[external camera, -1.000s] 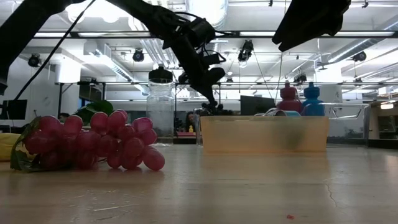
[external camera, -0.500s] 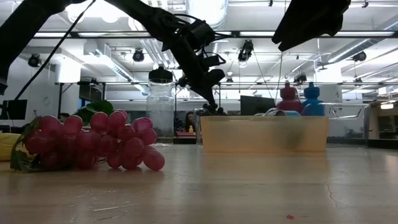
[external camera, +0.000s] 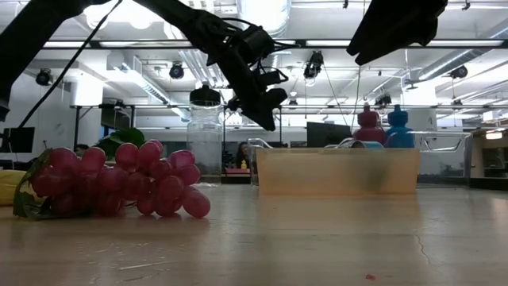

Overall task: Pick & Place Food Item
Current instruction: Put the transparent water bottle into the right transparent bin

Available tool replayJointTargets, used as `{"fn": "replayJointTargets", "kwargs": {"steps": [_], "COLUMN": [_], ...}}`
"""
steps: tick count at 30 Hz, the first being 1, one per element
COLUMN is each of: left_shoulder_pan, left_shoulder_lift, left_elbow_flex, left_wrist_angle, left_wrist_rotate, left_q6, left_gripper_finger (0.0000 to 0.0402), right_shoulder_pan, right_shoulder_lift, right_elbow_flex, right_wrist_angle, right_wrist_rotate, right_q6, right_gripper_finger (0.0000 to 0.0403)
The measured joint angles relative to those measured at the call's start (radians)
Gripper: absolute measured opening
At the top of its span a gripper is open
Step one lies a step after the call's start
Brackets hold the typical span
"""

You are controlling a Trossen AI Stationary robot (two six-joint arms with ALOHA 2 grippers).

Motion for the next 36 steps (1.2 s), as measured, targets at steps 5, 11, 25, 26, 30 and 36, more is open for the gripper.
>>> {"fn": "replayJointTargets", "kwargs": {"steps": [5, 11, 25, 26, 30, 36], "left_shoulder_pan": [0.000, 0.000, -0.060, -0.069, -0.114, -0.189], "left_shoulder_lift": [0.000, -0.032, -0.348, -0.371, -0.465, -0.581], "left_elbow_flex": [0.000, 0.009, -0.001, -0.002, -0.005, -0.007], "left_wrist_angle": [0.000, -0.004, -0.173, -0.206, -0.314, -0.487], "left_wrist_rotate": [0.000, 0.000, 0.000, 0.000, 0.000, 0.001], "left_q6": [0.000, 0.000, 0.035, 0.035, 0.035, 0.017], "left_gripper_finger": [0.0131, 0.0152, 0.0142, 0.0140, 0.0132, 0.0126], "right_shoulder_pan": [0.000, 0.000, 0.000, 0.000, 0.000, 0.000], "right_shoulder_lift": [0.000, 0.000, 0.000, 0.000, 0.000, 0.000], "right_elbow_flex": [0.000, 0.000, 0.000, 0.000, 0.000, 0.000], "right_wrist_angle": [0.000, 0.000, -0.002, -0.003, -0.004, -0.009], "right_wrist_rotate": [0.000, 0.000, 0.000, 0.000, 0.000, 0.000], "right_q6": [0.000, 0.000, 0.011, 0.011, 0.011, 0.008], "right_gripper_finger": [0.0206, 0.0206, 0.0206, 0.0206, 0.0206, 0.0206]}}
